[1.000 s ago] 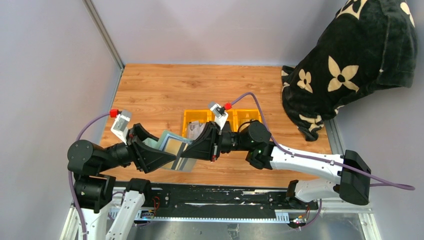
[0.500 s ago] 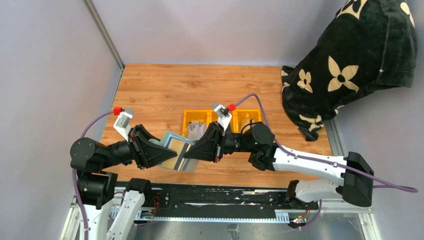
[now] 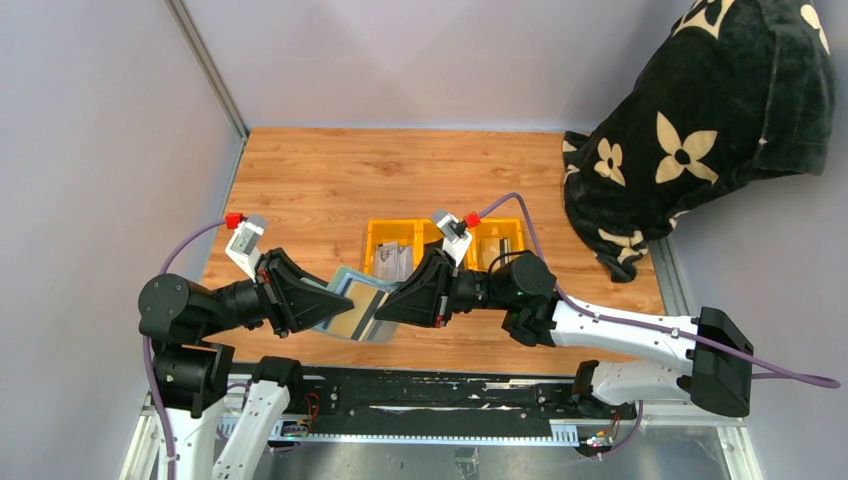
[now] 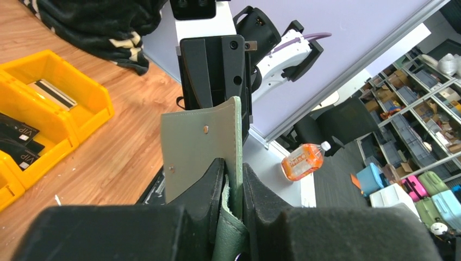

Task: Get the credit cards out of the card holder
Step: Remove the credit card from the card holder.

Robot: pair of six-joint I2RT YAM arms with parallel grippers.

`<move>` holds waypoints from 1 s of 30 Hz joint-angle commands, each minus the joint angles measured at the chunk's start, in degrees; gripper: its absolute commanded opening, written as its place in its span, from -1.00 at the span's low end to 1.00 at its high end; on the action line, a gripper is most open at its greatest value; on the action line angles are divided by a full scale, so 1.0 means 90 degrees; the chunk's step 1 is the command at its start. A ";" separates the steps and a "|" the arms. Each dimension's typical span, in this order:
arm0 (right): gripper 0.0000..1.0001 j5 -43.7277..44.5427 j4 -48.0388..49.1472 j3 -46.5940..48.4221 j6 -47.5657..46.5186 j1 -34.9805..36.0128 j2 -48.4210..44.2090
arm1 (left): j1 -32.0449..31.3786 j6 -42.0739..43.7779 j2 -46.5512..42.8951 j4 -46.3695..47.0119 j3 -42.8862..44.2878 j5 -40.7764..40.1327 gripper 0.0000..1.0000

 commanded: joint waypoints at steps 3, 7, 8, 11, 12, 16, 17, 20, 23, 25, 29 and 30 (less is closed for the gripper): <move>-0.46 0.0107 0.0728 0.0087 0.0181 0.0082 -0.0062 | -0.0012 0.0005 0.0038 0.0079 0.0166 0.0040 -0.74; -0.67 0.0000 0.0997 0.0184 0.0336 0.0089 0.0072 | -0.0012 0.0025 0.0043 0.0050 0.0178 0.0040 -0.77; -0.79 -0.0024 0.1058 0.0167 0.0363 0.0088 0.0093 | -0.0012 0.0034 0.0043 0.0053 0.0185 0.0040 -0.77; -1.00 -0.0014 0.1239 0.0025 0.0401 0.0086 0.0067 | -0.0012 0.0044 0.0043 0.0050 0.0209 0.0040 -0.79; -1.00 0.0013 0.1293 -0.0046 0.0405 0.0089 0.0037 | -0.0012 0.0045 0.0043 0.0054 0.0218 0.0040 -0.79; -1.00 0.0182 0.1419 -0.0362 0.0374 0.0085 -0.0149 | -0.0012 0.0054 0.0084 0.0053 0.0280 0.0030 -0.82; -1.00 0.0247 0.1419 -0.0429 0.0363 0.0089 -0.0192 | -0.0012 0.0055 0.0082 0.0050 0.0293 0.0031 -0.82; -1.00 0.0398 0.1472 -0.0585 0.0338 0.0089 -0.0278 | -0.0012 0.0055 0.0096 0.0048 0.0312 -0.0012 -0.84; -1.00 0.0526 0.1588 -0.0674 0.0360 0.0098 -0.0267 | -0.0012 0.0045 0.0093 0.0041 0.0309 -0.0052 -0.85; -1.00 0.0554 0.1647 -0.0690 0.0376 0.0099 -0.0229 | -0.0012 0.0045 0.0092 0.0043 0.0320 -0.0065 -0.85; -0.92 0.0503 0.1628 -0.0607 0.0386 0.0108 -0.0179 | -0.0012 0.0090 0.0082 -0.0024 0.0323 -0.0094 -0.85; -0.69 0.0465 0.1604 -0.0559 0.0381 0.0115 -0.0159 | -0.0012 0.0131 0.0074 -0.0074 0.0319 -0.0110 -0.85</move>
